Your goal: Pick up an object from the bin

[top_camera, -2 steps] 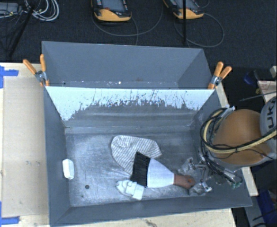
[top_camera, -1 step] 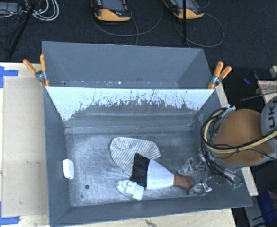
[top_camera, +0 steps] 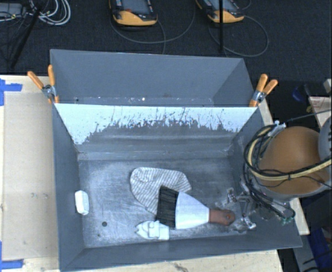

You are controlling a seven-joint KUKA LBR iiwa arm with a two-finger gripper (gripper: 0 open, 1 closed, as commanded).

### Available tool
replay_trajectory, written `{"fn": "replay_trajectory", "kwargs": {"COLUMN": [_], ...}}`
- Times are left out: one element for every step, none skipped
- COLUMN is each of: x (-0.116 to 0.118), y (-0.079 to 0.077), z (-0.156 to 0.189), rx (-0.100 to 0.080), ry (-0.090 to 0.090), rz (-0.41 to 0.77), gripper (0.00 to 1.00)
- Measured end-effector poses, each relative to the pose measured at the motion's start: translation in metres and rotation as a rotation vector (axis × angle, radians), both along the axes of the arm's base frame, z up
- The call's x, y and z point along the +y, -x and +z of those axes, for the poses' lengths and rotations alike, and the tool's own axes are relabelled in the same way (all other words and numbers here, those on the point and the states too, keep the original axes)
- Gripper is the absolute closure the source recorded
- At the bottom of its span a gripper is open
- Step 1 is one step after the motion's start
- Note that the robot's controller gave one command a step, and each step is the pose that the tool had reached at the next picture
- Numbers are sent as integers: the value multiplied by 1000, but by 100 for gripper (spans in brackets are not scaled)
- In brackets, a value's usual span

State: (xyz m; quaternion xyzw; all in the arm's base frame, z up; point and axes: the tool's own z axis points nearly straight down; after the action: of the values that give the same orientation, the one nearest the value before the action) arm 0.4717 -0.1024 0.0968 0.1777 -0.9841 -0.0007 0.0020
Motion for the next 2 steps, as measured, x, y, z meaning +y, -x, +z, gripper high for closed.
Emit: {"fn": "replay_trajectory", "kwargs": {"x": [0, 1], "y": [-2, -2], "z": [13, 20], "rx": [-6, -8], "ry": [1, 1], "rz": [1, 1], "gripper": [100, 100]}}
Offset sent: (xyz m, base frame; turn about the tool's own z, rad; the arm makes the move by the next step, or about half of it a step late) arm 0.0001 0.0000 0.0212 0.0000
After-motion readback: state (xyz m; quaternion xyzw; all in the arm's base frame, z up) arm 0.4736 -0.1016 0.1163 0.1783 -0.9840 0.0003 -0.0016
